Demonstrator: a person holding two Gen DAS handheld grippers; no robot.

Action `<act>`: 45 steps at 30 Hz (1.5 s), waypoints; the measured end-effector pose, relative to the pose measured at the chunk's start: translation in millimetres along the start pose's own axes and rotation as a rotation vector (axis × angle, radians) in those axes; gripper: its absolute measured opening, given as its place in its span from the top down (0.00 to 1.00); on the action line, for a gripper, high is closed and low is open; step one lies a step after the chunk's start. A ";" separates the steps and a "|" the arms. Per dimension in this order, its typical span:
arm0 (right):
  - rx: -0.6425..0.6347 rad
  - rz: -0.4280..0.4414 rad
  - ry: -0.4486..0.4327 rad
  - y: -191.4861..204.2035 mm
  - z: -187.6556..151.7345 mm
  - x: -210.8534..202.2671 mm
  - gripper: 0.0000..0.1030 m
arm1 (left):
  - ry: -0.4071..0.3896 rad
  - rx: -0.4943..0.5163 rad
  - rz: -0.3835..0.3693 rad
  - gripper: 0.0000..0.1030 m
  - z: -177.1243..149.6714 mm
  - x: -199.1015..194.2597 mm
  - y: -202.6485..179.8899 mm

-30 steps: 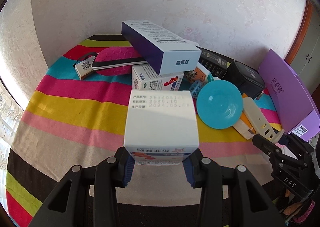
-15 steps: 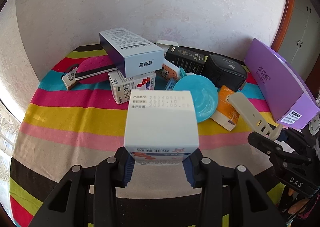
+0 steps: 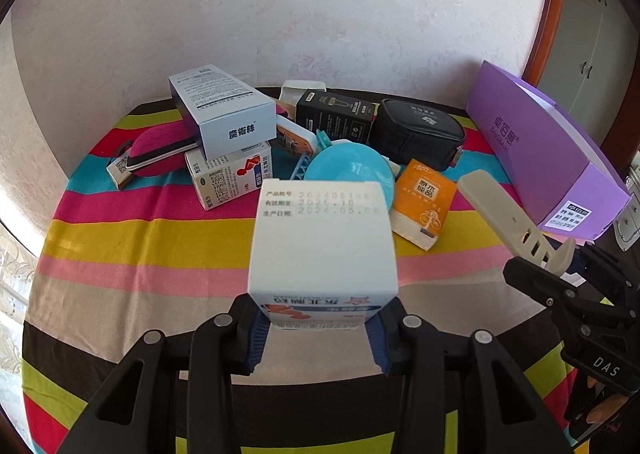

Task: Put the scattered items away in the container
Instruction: 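Carry the white box and the cream holder over the purple box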

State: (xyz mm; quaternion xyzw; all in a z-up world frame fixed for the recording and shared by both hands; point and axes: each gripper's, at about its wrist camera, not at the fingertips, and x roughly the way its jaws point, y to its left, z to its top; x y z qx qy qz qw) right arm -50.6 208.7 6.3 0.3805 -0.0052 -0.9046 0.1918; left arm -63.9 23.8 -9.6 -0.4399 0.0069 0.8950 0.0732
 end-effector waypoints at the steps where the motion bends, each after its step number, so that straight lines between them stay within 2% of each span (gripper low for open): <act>1: 0.001 -0.001 -0.002 -1.0 0.0 -1.4 0.50 | 0.000 0.005 0.000 0.59 0.0 -0.3 -2.3; 22: -0.024 -0.028 -0.101 -25.9 14.5 -52.3 0.50 | -0.055 0.092 -0.022 0.59 25.3 -24.5 -57.1; 35: -0.010 -0.097 -0.187 -67.1 34.8 -100.9 0.50 | -0.134 0.189 -0.087 0.59 56.3 -35.6 -127.9; 45: 0.020 -0.180 -0.239 -110.7 40.3 -132.0 0.50 | -0.181 0.258 -0.127 0.59 101.1 -51.1 -185.0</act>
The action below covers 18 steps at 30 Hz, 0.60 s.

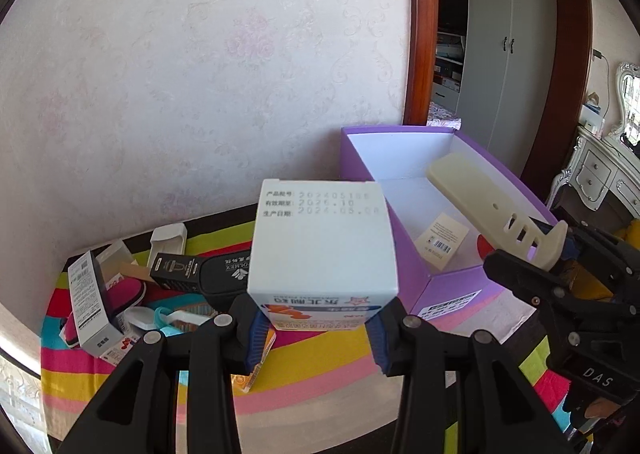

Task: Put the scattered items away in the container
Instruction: 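Carry the white box and the cream holder over the purple box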

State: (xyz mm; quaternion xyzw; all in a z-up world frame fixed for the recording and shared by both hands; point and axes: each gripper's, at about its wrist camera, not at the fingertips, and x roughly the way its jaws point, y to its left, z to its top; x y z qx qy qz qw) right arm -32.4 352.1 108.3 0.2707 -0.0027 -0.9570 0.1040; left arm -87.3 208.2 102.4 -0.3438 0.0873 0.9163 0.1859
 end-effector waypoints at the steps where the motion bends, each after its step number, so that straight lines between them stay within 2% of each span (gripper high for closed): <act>1: 0.005 -0.009 -0.003 -5.7 0.2 -0.6 0.50 | 0.000 0.007 -0.004 0.59 4.6 2.0 -4.8; 11: 0.029 -0.100 0.016 -63.2 1.7 4.7 0.50 | 0.007 0.046 -0.062 0.59 43.0 30.3 -53.7; 18: 0.049 -0.160 0.045 -99.6 5.6 16.0 0.50 | 0.044 0.057 -0.100 0.59 68.7 61.8 -76.0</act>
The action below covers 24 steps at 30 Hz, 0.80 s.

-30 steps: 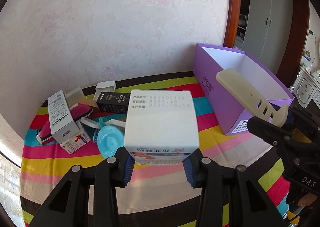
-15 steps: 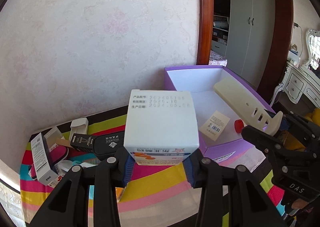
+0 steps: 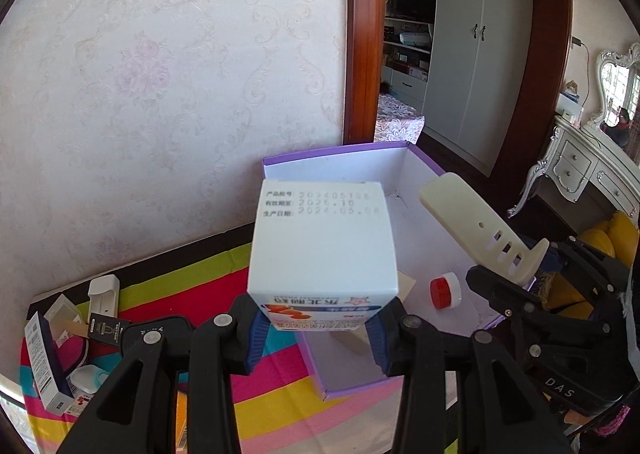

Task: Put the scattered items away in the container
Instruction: 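Carry the white box and the cream holder over the purple box, then open both grippers to drop the white box and holder into the purple box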

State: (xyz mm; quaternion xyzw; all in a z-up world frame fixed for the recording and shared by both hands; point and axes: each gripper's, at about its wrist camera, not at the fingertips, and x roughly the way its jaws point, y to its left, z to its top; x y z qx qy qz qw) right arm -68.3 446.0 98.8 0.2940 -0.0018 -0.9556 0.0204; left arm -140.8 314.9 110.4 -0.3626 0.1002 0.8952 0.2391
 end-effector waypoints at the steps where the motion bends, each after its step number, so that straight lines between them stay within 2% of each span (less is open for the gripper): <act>1: 0.005 -0.006 0.004 -4.7 1.1 2.2 0.50 | 0.006 0.005 -0.002 0.59 3.5 5.2 -2.3; 13: 0.022 -0.048 0.082 -33.8 11.3 36.9 0.50 | 0.075 0.010 0.000 0.59 31.8 66.8 -14.1; 24: 0.025 -0.079 0.113 -45.7 21.9 47.9 0.50 | 0.098 0.006 0.024 0.58 47.5 92.2 -19.6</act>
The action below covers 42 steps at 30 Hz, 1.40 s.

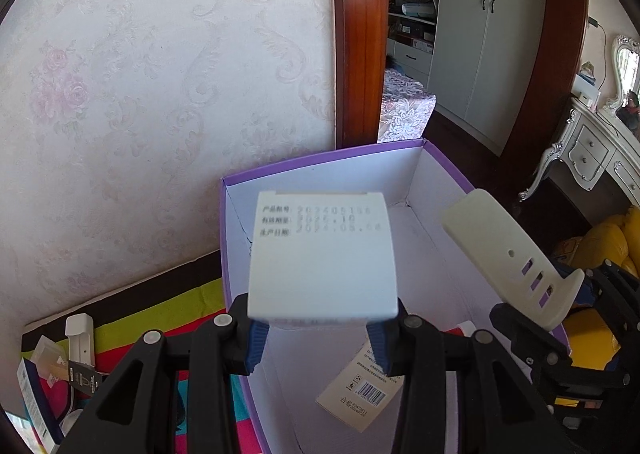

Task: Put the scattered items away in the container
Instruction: 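Open both grippers to drop the white box and holder into the purple box, then move both grippers back toward the scattered items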

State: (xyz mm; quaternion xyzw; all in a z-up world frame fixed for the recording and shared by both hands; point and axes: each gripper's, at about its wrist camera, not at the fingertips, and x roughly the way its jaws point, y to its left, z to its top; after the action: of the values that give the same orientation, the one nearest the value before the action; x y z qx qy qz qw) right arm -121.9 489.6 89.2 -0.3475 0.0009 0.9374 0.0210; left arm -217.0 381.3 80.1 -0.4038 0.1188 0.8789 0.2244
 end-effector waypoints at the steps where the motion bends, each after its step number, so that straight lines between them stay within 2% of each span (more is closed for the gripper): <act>1: 0.003 -0.002 0.001 -1.1 1.0 -0.2 0.50 | 0.002 -0.006 -0.003 0.58 0.4 1.3 0.5; 5: 0.011 -0.002 0.002 -5.0 5.2 0.2 0.50 | 0.004 -0.006 -0.001 0.56 0.5 6.5 -0.7; 8: 0.048 0.032 -0.005 -10.7 9.1 0.6 0.48 | 0.011 -0.013 0.001 0.34 -0.9 8.6 0.2; 9: 0.066 0.039 -0.005 -13.2 9.9 1.0 0.37 | 0.005 -0.017 0.003 0.29 -2.0 7.9 1.4; 10: 0.082 0.037 -0.003 -15.4 10.9 1.6 0.26 | -0.003 -0.020 0.006 0.28 -3.2 6.8 2.8; 24: 0.100 0.050 -0.008 -11.7 1.5 -6.4 0.24 | -0.024 -0.039 0.035 0.27 -11.8 -17.3 19.3; 28: 0.086 0.062 -0.023 0.6 0.6 -15.8 0.24 | -0.041 -0.078 0.012 0.27 -21.8 -33.6 29.5; 35: 0.051 0.099 -0.050 35.0 -0.4 -35.2 0.24 | -0.062 -0.156 0.008 0.26 -54.7 -66.1 67.0; 42: 0.006 0.181 -0.093 89.7 -2.0 -57.0 0.22 | -0.069 -0.214 0.089 0.22 -104.4 -102.2 126.0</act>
State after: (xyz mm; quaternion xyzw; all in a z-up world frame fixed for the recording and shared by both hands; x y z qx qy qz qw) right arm -81.0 397.7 123.8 -0.3022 0.0343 0.9505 -0.0628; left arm -151.6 200.4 94.1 -0.3893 0.0341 0.9090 0.1447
